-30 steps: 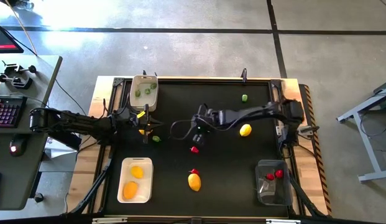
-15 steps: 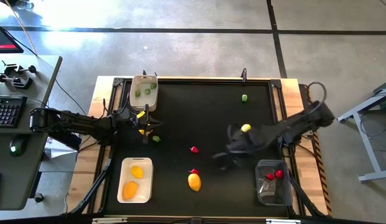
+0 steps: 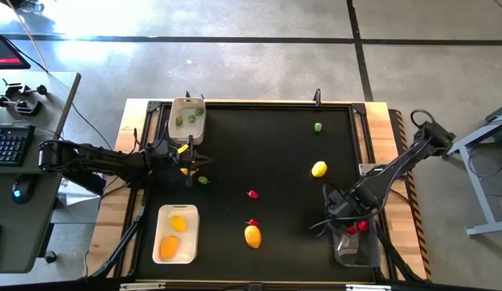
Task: Sort produce into baskets
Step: Put the red chili pepper into the black transparent bin, then put the yellow lemon into the white bin
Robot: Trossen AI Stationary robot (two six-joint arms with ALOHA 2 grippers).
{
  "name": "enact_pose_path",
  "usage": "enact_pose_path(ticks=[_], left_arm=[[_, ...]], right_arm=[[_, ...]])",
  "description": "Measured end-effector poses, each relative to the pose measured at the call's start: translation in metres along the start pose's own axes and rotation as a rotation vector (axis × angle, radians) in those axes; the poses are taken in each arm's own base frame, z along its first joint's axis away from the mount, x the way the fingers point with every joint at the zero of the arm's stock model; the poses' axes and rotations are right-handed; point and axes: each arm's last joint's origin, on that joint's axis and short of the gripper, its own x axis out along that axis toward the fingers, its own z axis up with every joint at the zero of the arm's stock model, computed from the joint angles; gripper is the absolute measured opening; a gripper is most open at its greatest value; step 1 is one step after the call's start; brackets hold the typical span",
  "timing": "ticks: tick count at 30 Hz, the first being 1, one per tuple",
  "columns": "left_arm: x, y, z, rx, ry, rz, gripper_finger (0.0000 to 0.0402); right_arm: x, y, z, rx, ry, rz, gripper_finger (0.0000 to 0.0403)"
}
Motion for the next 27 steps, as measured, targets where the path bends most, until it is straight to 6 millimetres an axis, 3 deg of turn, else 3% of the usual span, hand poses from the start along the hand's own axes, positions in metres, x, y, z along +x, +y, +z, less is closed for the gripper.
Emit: enact_pose_path(ticks=[5, 11, 20, 24, 27], left_arm=[[0.0, 0.001, 0.0, -0.005, 0.006, 0.024, 0.0], [0.0, 0.001, 0.0, 0.007, 0.007, 0.031, 0.0], [0.0, 0.001, 0.0, 0.008, 0.007, 0.031, 0.0], [0.0, 0.001, 0.0, -0.012, 0.006, 0.031, 0.0], [0.002, 0.002, 0.003, -0.033, -0.003, 0.033, 0.0]], right_arm=[[0.032, -0.012, 0.006, 0.001, 0.065, 0.021, 0.0042], [0.033, -0.013, 0.007, 0.031, 0.066, 0.017, 0.0077], [0.013, -0.001, 0.002, 0.056, 0.065, 0.043, 0.0187], [-0.012, 0.005, -0.005, 0.052, 0.078, 0.022, 0.0186], [-0.032, 0.004, -0.003, 0.01, 0.012, -0.026, 0.0146]])
